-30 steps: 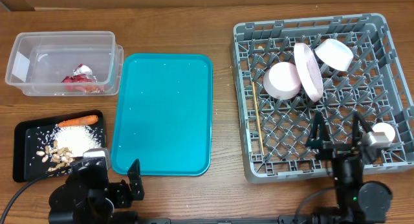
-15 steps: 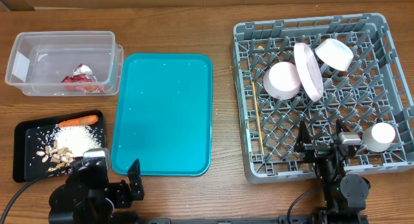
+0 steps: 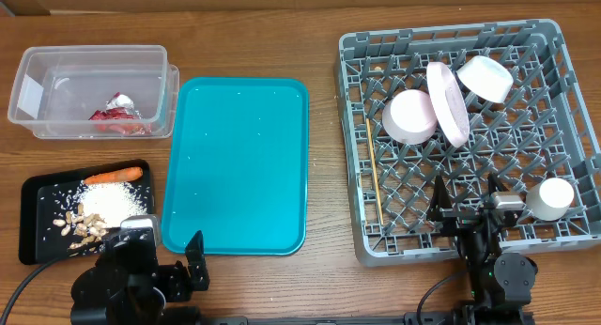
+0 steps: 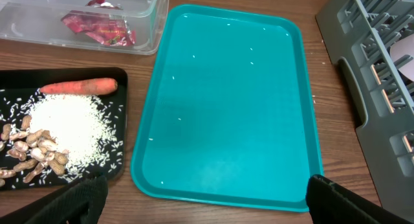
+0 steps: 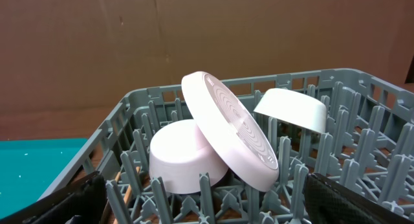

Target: Sort waste into correct bins and load items into the dishwasher

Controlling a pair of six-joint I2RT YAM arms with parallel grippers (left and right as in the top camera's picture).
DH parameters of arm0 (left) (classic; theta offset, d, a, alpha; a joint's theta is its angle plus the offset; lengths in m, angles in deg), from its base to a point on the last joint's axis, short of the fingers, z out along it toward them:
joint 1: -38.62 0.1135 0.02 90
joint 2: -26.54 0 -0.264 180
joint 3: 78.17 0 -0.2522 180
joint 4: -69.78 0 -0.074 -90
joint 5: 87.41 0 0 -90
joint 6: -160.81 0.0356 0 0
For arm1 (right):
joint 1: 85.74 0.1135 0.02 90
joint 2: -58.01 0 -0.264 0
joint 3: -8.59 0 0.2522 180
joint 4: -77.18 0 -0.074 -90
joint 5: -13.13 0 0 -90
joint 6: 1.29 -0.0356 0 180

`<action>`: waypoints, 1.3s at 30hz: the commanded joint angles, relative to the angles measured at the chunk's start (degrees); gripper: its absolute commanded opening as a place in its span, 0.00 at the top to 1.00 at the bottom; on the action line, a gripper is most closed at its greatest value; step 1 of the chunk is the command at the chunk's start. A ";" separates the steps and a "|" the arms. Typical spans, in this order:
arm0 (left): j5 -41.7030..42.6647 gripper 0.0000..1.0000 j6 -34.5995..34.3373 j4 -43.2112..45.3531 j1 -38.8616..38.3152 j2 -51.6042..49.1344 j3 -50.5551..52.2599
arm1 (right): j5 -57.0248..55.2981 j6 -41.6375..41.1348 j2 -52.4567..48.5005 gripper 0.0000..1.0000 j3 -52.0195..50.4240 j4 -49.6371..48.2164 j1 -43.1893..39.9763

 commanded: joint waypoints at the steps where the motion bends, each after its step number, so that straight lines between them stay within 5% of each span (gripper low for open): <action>1: -0.17 0.00 -0.59 0.09 0.11 0.22 0.13 | -0.13 0.17 0.68 0.00 -0.55 -0.44 0.37; 8: -2.16 0.00 0.22 7.54 0.11 0.76 5.03 | -0.13 0.20 0.68 0.00 -0.57 -0.44 0.37; 17: -4.94 0.00 0.07 48.68 -1.25 19.98 39.93 | -0.13 0.17 0.68 0.00 -0.55 -0.44 0.37; 21: -8.02 0.00 1.09 66.71 -1.22 19.89 50.18 | -0.13 0.17 0.68 0.00 -0.55 -0.44 0.37; 39: -5.75 0.00 1.14 64.57 -1.18 19.85 51.41 | -0.13 0.17 0.68 0.00 -0.57 -0.44 0.37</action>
